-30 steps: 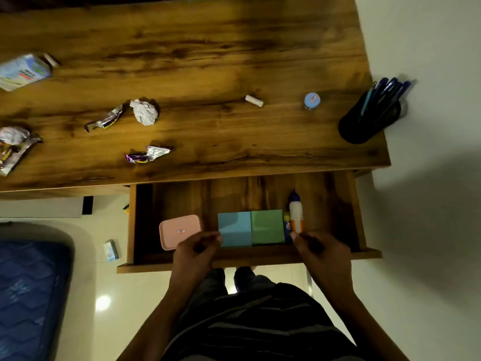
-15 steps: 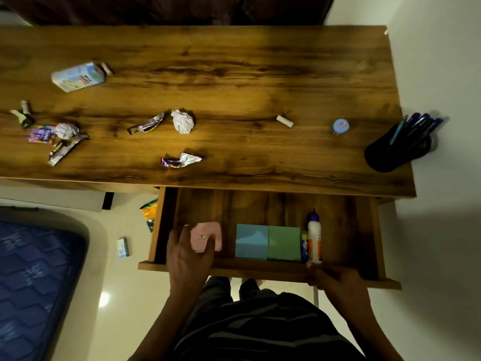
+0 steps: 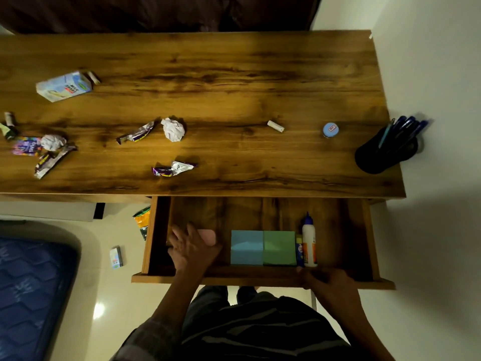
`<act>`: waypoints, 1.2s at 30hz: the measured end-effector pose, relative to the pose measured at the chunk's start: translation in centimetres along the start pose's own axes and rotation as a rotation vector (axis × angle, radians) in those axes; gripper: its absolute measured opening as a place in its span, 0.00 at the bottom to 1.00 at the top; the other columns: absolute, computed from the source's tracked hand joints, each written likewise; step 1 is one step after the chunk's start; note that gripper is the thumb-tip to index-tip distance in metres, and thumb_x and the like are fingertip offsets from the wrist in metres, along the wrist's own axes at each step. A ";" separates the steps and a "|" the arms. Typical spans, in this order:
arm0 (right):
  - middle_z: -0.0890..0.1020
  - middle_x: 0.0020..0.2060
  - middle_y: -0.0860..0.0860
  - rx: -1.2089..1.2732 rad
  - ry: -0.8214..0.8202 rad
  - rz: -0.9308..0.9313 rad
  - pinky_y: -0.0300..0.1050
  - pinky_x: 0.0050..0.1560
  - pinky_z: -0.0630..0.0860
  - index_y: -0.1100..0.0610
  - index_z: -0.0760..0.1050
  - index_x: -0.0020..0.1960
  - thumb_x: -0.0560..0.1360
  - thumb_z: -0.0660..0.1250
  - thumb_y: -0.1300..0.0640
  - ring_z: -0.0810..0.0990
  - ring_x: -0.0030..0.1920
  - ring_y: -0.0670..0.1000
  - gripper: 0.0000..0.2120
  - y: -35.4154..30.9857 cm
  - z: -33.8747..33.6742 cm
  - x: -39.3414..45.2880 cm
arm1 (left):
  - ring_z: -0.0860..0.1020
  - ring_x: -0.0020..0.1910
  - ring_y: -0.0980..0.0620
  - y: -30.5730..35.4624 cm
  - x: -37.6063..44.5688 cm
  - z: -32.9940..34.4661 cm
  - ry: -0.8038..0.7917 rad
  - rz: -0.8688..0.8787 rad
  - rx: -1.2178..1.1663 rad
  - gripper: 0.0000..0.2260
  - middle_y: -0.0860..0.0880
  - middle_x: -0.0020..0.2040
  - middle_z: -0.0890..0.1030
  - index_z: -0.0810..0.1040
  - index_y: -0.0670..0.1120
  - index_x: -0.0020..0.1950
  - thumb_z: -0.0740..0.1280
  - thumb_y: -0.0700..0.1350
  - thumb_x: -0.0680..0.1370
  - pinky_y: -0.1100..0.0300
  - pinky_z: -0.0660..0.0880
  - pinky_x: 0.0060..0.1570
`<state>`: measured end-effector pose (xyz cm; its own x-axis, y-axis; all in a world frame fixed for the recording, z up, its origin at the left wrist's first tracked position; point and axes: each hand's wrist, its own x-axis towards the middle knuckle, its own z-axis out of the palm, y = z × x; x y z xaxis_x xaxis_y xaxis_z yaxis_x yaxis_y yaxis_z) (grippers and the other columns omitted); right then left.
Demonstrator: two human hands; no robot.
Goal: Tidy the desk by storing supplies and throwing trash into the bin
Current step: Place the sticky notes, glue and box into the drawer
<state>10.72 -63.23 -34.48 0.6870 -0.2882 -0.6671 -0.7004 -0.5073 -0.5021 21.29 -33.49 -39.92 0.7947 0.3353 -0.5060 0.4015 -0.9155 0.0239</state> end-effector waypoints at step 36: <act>0.86 0.47 0.44 0.109 0.099 0.273 0.45 0.55 0.74 0.42 0.82 0.48 0.72 0.67 0.32 0.83 0.49 0.48 0.15 1.6 -0.2 -4.5 | 0.48 0.82 0.33 13.2 3.4 -15.1 0.408 0.377 -0.278 0.55 0.37 0.83 0.45 0.43 0.51 0.84 0.57 0.82 0.69 0.26 0.59 0.71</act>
<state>6.58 -62.92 -32.17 0.4824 -0.4819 -0.7315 -0.8746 -0.3119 -0.3712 36.12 -41.07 -28.32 0.9929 0.1082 -0.0496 0.1190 -0.9138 0.3883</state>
